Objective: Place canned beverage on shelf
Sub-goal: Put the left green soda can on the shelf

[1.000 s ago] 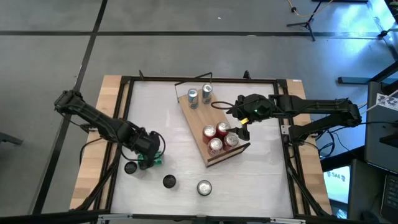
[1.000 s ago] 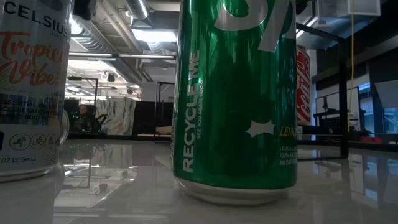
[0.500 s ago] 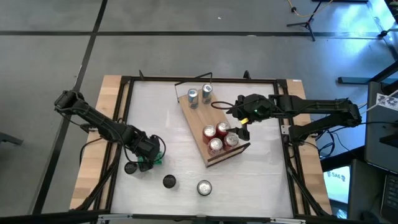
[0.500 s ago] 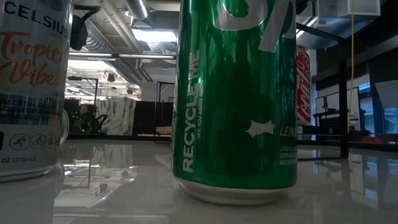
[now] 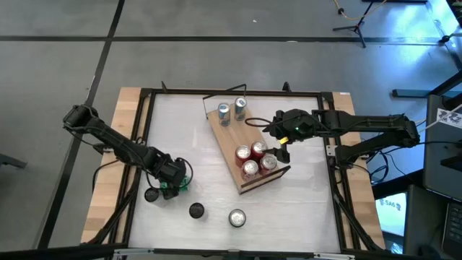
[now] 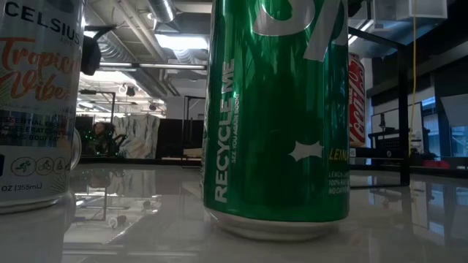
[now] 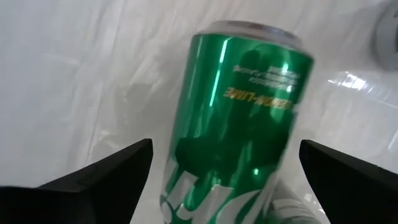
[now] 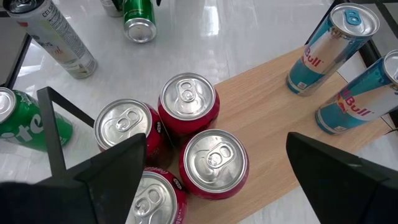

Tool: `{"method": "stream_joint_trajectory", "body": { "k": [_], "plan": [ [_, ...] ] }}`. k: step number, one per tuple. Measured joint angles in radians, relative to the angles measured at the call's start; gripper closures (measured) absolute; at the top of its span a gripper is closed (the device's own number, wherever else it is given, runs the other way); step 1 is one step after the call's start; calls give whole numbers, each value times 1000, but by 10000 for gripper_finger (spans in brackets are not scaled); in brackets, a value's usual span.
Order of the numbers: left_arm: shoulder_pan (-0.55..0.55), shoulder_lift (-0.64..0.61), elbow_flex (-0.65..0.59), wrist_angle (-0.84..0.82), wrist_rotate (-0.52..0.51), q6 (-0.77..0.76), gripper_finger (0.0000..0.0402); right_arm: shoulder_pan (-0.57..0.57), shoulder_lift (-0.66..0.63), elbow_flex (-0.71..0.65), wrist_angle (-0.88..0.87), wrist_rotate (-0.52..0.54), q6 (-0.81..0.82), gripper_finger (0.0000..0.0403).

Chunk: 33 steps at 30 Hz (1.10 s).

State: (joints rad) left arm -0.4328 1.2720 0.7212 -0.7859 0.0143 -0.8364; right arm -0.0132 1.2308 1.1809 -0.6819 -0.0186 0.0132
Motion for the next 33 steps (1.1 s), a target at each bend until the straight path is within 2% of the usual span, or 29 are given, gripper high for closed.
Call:
{"method": "stream_joint_trajectory", "body": {
  "k": [18,28,33],
  "plan": [
    [0,0,-115,147,-5,0,8,0,0,0,0,0,0,24],
    [0,0,-126,178,-103,1,8,0,0,0,0,0,0,24],
    [0,0,-126,177,-119,0,8,0,0,0,0,0,0,24]
  ]
}}
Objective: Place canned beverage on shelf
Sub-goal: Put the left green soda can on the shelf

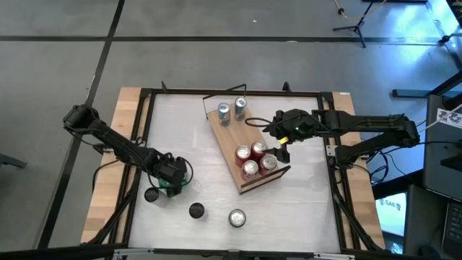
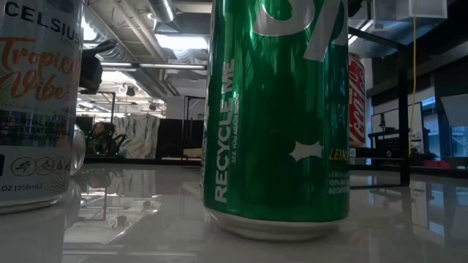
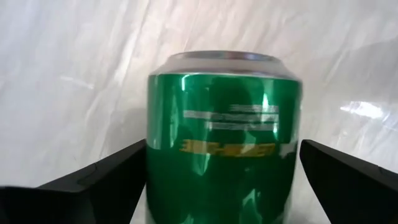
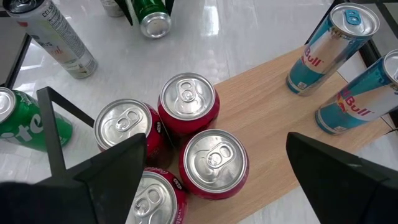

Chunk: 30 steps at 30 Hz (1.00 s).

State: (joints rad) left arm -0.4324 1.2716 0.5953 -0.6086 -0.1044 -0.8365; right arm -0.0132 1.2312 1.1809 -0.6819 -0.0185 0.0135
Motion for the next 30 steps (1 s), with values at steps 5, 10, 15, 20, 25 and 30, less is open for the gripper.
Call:
{"method": "stream_joint_trajectory", "body": {
  "k": [5,10,15,20,25,30],
  "plan": [
    [0,0,0,0,-25,-1,8,0,0,0,0,0,0,24],
    [0,0,0,-4,-33,-1,13,0,0,0,0,0,0,24],
    [0,0,0,-4,-33,-2,44,0,0,0,0,0,0,24],
    [0,0,0,-5,-33,-2,84,0,0,0,0,0,0,24],
    [3,0,0,-5,-33,-2,111,0,0,0,0,0,0,24],
    [30,1,9,-10,-12,0,112,0,0,0,0,0,0,24]
  ]
}}
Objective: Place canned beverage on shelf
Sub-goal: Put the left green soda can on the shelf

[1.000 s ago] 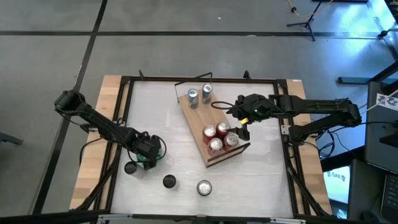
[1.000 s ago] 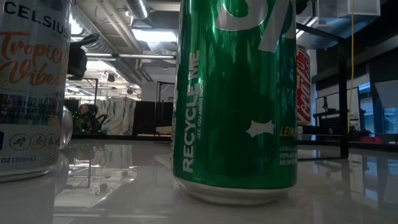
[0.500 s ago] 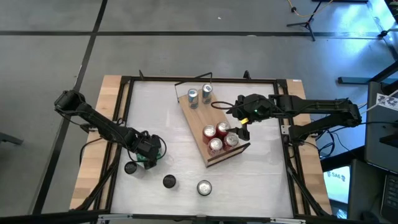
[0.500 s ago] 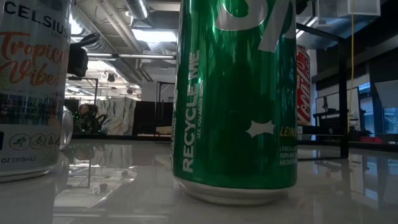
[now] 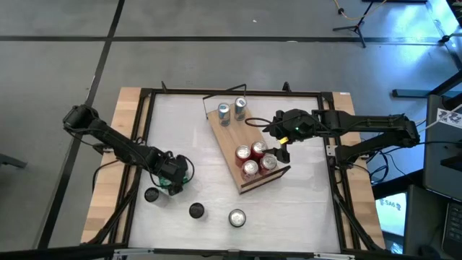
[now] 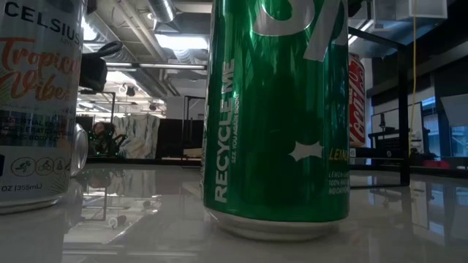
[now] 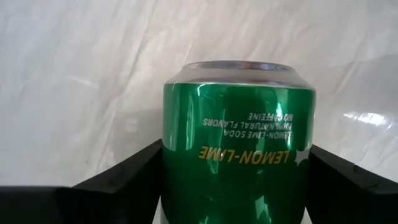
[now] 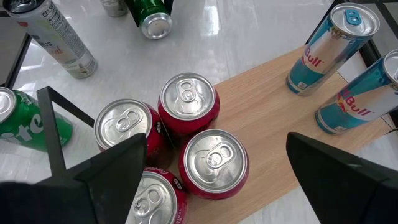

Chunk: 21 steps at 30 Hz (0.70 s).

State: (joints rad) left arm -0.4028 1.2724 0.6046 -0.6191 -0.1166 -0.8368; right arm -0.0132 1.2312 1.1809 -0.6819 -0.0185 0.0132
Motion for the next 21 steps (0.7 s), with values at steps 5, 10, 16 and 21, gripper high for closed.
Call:
{"method": "stream_joint_trajectory", "body": {
  "k": [5,10,16,21],
  "plan": [
    [39,0,39,-47,39,6,112,0,0,0,2,0,0,24],
    [87,0,98,-125,90,9,112,0,0,0,36,0,0,24],
    [163,0,181,-183,201,9,112,0,0,0,89,0,0,24],
    [253,0,231,-213,328,8,112,0,0,0,98,0,0,24]
  ]
}}
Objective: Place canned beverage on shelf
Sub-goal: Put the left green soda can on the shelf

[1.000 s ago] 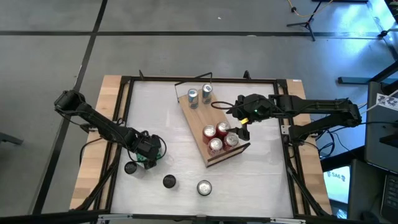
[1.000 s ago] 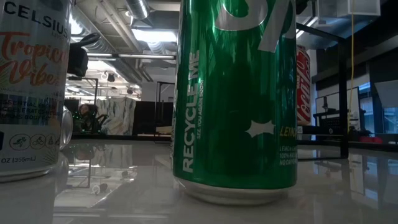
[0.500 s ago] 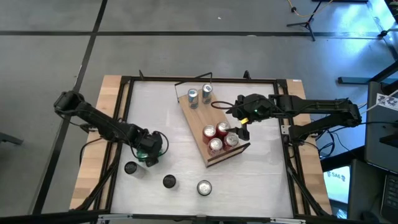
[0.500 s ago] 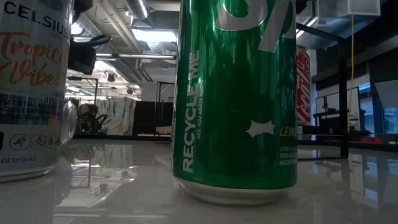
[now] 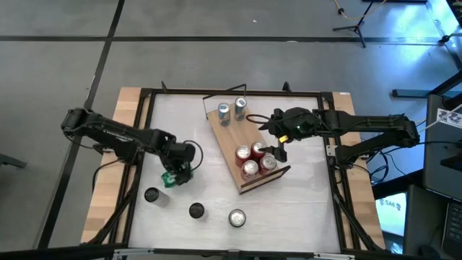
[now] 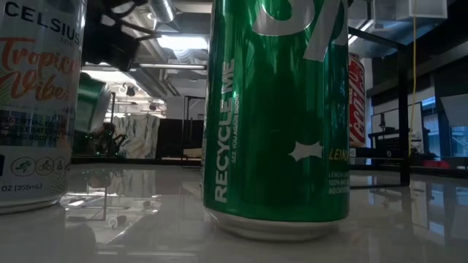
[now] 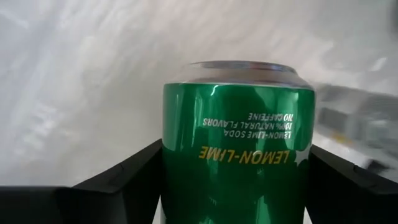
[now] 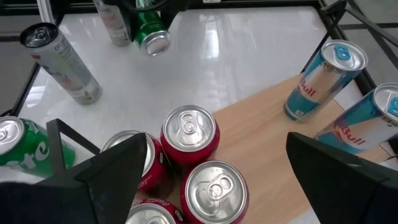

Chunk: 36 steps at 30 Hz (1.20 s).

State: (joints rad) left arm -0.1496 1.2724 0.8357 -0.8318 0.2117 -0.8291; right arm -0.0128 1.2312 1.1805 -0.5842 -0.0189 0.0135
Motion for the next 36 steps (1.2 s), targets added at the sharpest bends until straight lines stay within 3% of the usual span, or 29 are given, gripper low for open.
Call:
{"method": "stream_joint_trajectory", "body": {
  "k": [16,27,36],
  "plan": [
    [345,0,17,-276,528,-242,112,0,0,0,0,0,0,24],
    [456,39,-2,-276,691,-502,113,0,0,0,-1,0,0,24],
    [496,143,-108,-249,832,-436,113,0,0,0,-2,0,0,24]
  ]
}}
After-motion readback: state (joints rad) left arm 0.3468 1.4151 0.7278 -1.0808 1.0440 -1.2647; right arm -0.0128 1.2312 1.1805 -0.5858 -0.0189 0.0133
